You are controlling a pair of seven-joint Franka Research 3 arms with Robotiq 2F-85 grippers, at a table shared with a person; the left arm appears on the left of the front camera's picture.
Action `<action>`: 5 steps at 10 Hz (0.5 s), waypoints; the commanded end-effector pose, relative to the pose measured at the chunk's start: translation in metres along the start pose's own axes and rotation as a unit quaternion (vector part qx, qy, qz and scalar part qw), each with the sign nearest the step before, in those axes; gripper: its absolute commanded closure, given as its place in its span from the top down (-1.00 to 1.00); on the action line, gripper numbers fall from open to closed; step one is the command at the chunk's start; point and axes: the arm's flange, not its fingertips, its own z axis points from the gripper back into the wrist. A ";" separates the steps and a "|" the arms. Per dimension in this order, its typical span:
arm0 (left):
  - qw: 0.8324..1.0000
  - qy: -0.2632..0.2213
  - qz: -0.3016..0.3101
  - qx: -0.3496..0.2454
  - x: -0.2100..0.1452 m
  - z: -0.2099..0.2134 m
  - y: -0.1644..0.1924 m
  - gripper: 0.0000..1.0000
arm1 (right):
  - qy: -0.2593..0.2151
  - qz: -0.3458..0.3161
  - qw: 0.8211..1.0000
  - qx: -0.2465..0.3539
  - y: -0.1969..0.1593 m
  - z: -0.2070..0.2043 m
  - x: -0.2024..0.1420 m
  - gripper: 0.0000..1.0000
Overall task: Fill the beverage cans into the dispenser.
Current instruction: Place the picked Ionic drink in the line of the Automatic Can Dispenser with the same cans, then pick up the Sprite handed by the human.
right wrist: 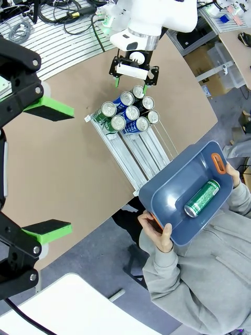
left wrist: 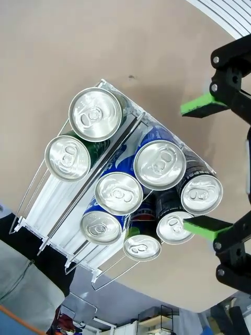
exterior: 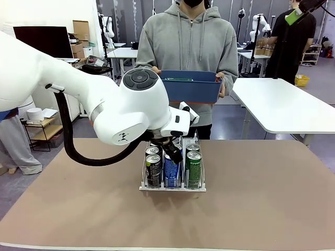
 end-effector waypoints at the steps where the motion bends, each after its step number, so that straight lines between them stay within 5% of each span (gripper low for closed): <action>1: 1.000 0.004 0.002 -0.009 0.002 -0.002 0.004 1.00 | -0.001 -0.006 1.000 0.003 0.001 0.000 -0.001 1.00; 5: 1.000 0.004 0.002 -0.009 0.002 -0.002 0.004 1.00 | -0.001 -0.006 1.000 0.003 0.001 0.000 -0.001 1.00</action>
